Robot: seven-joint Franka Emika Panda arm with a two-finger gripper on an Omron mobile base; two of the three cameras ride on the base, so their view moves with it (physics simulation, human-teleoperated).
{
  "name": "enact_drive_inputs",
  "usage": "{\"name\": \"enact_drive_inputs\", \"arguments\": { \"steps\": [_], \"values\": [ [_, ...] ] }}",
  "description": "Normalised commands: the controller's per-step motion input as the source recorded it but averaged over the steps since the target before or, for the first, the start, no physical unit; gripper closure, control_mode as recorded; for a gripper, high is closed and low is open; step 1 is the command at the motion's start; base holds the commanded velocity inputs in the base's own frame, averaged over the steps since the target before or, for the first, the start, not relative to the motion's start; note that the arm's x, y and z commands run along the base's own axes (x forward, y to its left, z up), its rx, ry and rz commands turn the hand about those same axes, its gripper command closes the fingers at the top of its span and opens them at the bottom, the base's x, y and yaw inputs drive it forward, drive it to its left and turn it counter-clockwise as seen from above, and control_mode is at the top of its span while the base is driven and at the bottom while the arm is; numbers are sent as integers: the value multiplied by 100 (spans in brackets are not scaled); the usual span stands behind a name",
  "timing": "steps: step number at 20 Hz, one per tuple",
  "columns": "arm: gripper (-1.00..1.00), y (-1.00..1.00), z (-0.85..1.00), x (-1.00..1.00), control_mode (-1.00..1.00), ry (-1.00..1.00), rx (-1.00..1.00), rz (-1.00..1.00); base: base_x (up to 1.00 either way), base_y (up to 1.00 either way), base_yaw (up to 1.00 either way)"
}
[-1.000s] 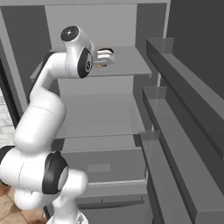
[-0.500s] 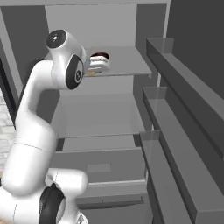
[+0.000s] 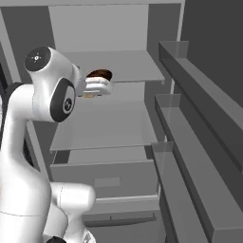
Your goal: Gather the squashs from the fridge and place them on a tray on the dining counter. Then gather the chicken drumstick and steak from the fridge and place them on the other tray.
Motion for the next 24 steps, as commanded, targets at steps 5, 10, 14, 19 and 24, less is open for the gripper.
{"name": "enact_drive_inputs", "arguments": {
  "steps": [5,10,14,19,24],
  "values": [
    [100,0,-14,-83,-100,0,2,0,0,0,0],
    [100,6,-30,-21,-100,11,-5,0,0,0,0],
    [100,1,-6,-10,100,1,0,0,-13,0,0],
    [100,0,0,0,100,0,0,0,-88,-1,0],
    [100,0,0,0,100,0,0,0,-90,0,0]
  ]
}}
